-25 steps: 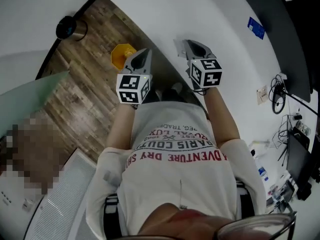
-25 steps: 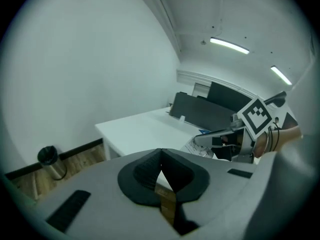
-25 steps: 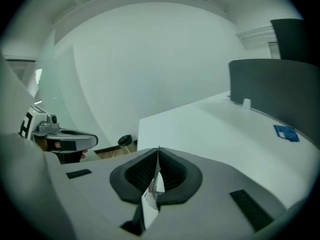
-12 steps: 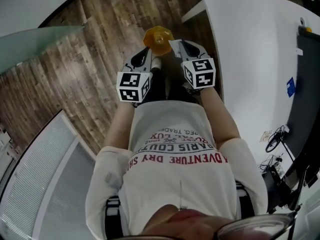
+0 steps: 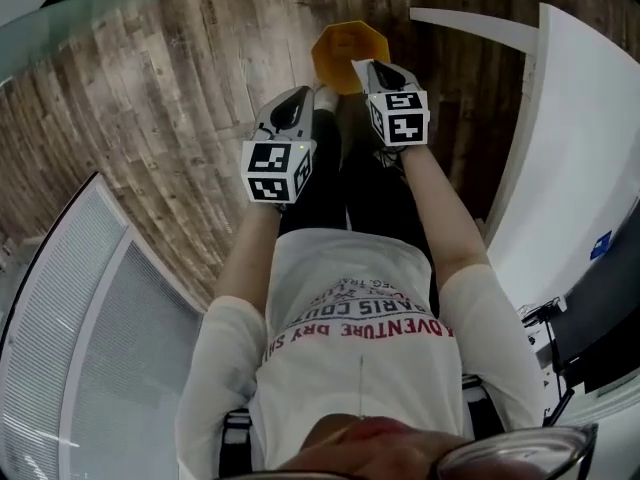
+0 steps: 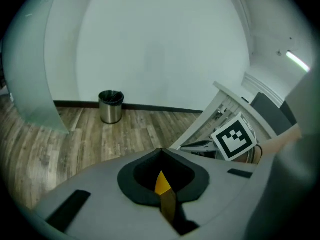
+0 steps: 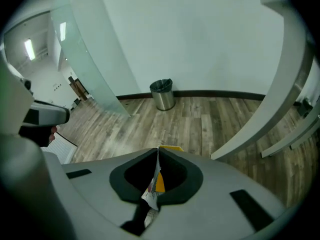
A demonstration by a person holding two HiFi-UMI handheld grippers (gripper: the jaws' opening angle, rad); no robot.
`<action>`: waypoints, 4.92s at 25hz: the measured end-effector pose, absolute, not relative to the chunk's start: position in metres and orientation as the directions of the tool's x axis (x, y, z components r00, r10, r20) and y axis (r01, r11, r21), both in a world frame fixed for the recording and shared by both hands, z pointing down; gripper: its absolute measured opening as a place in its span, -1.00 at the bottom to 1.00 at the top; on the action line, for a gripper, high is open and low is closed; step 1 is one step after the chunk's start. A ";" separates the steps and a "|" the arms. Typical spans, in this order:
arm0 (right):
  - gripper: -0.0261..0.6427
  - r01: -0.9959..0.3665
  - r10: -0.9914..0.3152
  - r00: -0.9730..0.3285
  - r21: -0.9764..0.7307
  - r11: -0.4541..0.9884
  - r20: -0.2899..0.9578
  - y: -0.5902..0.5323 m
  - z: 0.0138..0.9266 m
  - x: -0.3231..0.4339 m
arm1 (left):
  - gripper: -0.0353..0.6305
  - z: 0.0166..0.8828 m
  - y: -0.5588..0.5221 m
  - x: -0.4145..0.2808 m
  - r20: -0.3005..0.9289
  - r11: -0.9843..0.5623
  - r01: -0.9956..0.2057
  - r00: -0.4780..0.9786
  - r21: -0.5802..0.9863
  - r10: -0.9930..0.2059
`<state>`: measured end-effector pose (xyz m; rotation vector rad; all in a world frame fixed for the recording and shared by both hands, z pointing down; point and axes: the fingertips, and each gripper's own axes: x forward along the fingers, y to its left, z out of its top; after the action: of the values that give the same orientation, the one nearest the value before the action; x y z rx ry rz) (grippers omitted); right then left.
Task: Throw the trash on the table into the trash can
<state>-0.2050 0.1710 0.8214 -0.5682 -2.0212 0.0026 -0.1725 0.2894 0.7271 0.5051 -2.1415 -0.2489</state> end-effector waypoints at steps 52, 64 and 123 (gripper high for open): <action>-0.84 -0.223 -0.111 -0.883 -0.199 0.954 0.456 -0.083 0.436 -0.127 | -0.82 0.408 0.007 -0.184 0.430 0.412 -0.850 -0.254 0.328 -0.866; -0.84 -0.759 -0.668 -0.649 -0.246 0.603 0.363 -0.257 0.388 0.166 | -0.82 0.358 -0.199 0.037 0.341 -0.177 -0.949 0.263 0.262 -0.902; -0.21 -0.979 -0.611 -0.187 -0.093 0.182 0.769 -0.505 0.584 0.519 | -0.82 0.463 -0.438 0.316 0.490 -0.426 -0.859 0.512 0.284 -0.705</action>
<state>0.5190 -0.5051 0.5841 1.4907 -1.8762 0.8088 0.3158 -0.4381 0.4634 2.2558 -1.2778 0.4078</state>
